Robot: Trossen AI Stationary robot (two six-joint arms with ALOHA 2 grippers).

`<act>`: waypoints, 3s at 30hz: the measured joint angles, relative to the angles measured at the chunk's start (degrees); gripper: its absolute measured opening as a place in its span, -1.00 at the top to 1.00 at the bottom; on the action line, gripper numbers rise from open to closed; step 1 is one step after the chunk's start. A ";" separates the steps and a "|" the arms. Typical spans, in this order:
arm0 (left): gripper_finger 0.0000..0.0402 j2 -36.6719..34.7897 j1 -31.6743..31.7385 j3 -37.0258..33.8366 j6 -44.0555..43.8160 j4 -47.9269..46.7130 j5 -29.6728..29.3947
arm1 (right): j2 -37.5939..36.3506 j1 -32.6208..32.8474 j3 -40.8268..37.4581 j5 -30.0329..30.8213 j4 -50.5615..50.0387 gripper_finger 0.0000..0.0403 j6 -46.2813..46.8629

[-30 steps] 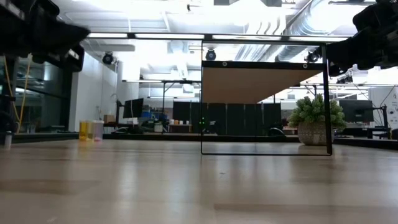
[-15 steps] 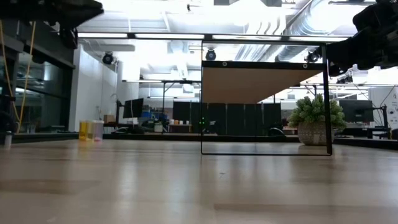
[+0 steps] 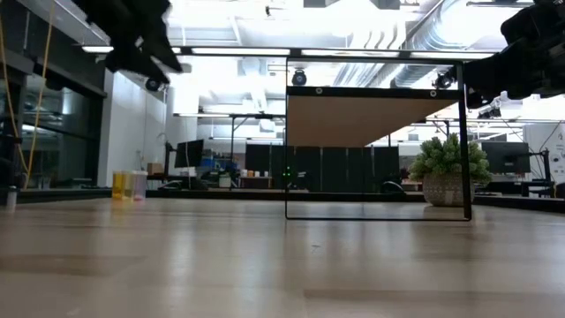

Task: Pick and place medicine bottles onto shelf by color
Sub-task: Put the top yellow pill bottle on the shelf

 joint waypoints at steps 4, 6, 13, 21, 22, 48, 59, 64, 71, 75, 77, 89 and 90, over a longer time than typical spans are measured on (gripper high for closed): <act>-0.30 8.50 6.96 5.30 -4.66 -9.53 -0.07 | 0.00 0.00 0.01 -0.02 0.00 1.00 0.01; -0.30 11.85 10.20 6.74 -7.80 -13.35 -0.07 | 0.00 0.00 0.01 -0.01 0.00 1.00 0.00; -0.29 20.50 19.16 7.07 -9.67 -20.78 0.88 | 0.00 0.00 0.01 -0.02 0.00 1.00 -0.01; -0.29 30.02 27.25 7.07 -6.25 -18.92 7.07 | 0.00 0.00 -0.01 -0.02 0.00 1.00 -0.01; -0.29 31.18 27.84 7.07 -5.66 -18.91 7.79 | 0.00 0.00 0.01 -0.02 0.00 1.00 -0.01; -0.19 37.38 29.77 7.07 -3.82 -15.16 6.34 | 0.00 0.00 0.01 0.00 0.00 1.00 -0.01; -0.11 37.52 29.77 7.05 -4.26 -15.43 6.22 | 0.00 0.00 0.01 -0.02 0.00 1.00 -0.01; -0.11 37.76 29.79 5.55 -4.27 -15.05 5.43 | 0.00 0.00 0.01 -0.01 0.00 1.00 -0.01; -0.11 37.82 29.75 4.69 -5.17 -13.15 6.04 | 0.00 0.00 -0.01 -0.02 0.00 1.00 -0.01; -0.11 37.82 29.74 4.68 -5.24 -12.60 8.71 | -0.01 0.00 0.01 -0.01 0.00 1.00 -0.01; -0.11 37.70 29.68 4.69 -4.27 -12.66 10.87 | 0.00 0.00 0.01 -0.01 0.00 1.00 -0.01; -0.11 31.35 24.05 4.87 10.78 -14.57 15.31 | 0.00 0.00 0.00 0.00 0.00 1.00 0.01; -0.11 31.74 22.76 5.19 12.28 -14.97 15.50 | -0.02 0.00 0.01 -0.02 0.00 1.00 -0.01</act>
